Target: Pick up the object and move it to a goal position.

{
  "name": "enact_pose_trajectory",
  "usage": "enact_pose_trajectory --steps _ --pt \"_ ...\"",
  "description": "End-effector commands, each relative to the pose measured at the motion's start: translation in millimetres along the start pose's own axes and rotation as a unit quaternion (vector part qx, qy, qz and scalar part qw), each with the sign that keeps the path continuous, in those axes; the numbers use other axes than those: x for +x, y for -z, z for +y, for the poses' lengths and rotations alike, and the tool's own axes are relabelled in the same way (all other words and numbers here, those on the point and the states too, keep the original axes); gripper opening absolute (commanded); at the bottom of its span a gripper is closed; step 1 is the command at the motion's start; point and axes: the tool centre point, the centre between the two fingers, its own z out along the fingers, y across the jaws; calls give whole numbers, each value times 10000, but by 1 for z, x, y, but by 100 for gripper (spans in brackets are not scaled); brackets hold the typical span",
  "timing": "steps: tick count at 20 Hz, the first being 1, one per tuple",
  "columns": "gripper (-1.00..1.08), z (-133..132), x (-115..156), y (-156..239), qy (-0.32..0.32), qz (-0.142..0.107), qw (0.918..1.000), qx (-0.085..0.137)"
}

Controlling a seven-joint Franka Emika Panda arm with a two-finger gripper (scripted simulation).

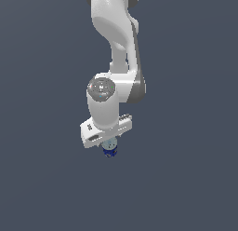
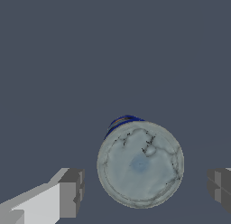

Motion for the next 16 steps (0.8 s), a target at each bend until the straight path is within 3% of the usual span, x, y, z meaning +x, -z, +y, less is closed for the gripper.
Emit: enact_pose_trajectory --steps 1,16 --pt "100 0 0 0 0 0 10000 0" --pt "100 0 0 -51 22 2 10000 0"
